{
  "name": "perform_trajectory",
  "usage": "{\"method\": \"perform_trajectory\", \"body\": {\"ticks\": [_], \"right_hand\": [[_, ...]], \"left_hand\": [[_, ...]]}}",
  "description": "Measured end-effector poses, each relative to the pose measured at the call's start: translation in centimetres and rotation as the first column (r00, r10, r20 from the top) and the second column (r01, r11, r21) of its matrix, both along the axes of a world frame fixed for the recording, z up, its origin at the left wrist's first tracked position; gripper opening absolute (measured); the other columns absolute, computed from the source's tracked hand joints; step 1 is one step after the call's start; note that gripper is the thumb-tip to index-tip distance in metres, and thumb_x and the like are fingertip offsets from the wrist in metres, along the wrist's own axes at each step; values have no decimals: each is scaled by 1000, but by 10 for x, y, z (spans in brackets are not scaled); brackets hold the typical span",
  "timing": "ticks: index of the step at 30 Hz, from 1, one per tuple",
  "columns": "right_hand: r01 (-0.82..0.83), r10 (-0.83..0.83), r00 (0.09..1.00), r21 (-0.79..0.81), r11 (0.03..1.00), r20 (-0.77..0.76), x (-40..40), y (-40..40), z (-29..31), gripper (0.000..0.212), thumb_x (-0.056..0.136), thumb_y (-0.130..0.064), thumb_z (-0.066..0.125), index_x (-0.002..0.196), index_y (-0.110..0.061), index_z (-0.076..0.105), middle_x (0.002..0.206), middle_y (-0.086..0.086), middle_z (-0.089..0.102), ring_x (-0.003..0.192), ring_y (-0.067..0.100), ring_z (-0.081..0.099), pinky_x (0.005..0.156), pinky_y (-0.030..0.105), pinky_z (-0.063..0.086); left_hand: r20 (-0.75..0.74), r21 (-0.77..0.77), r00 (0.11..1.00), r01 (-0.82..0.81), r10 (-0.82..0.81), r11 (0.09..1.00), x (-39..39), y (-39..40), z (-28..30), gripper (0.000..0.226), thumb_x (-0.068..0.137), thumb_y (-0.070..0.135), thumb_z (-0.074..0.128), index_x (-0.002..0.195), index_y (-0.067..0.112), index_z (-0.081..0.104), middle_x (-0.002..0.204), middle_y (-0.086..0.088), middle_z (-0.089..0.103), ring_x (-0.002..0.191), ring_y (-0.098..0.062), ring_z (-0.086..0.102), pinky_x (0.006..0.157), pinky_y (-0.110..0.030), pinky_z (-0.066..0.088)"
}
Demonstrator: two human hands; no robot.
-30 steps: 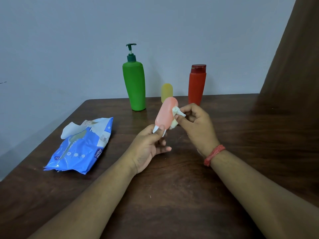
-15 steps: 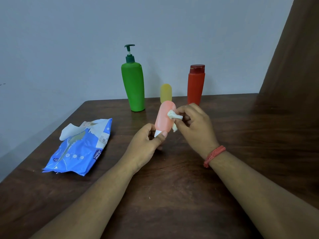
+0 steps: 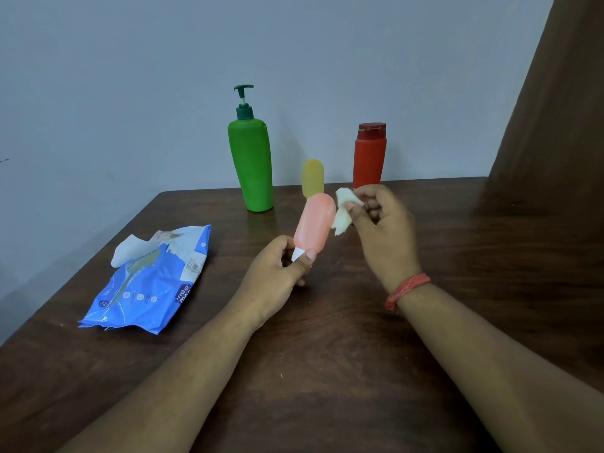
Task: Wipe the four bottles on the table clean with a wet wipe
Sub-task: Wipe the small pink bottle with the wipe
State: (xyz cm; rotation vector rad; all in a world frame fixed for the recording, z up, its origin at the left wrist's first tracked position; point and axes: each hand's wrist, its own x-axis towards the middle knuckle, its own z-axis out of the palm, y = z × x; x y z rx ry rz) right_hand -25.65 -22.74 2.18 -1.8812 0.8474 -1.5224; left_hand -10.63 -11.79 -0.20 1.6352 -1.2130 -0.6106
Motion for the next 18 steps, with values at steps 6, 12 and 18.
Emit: {"method": "perform_trajectory", "body": {"ticks": [6, 12, 18], "right_hand": [[-164, 74, 951, -285, 944, -301, 4, 3, -9, 23, 92, -12, 68, 115, -11, 69, 102, 0, 60, 89, 5, 57, 78, 23, 53], [-77, -45, 954, -386, 919, -297, -1, 1, -3, 26, 88, -5, 72, 113, -10, 68, 110, -1, 57, 91, 6, 55, 79, 13, 47], [-91, -23, 955, -364, 927, -297, 1, 5, -6, 22, 90, -8, 71, 111, -12, 71, 105, -5, 61, 88, 6, 58, 79, 17, 52]], "left_hand": [[-11, 4, 1000, 15, -15, 1000, 1, 2, 1, 18, 98, 41, 59, 108, 27, 60, 107, 5, 67, 77, -9, 68, 87, -43, 56], [54, 11, 997, 57, -57, 998, 1, 2, 2, 14, 98, 34, 60, 110, 27, 58, 102, 4, 67, 73, -5, 65, 76, -28, 53], [39, 8, 998, 39, -39, 999, 2, 1, 0, 12, 98, 32, 61, 108, 26, 59, 98, 5, 65, 74, -7, 65, 73, -28, 49]]}}
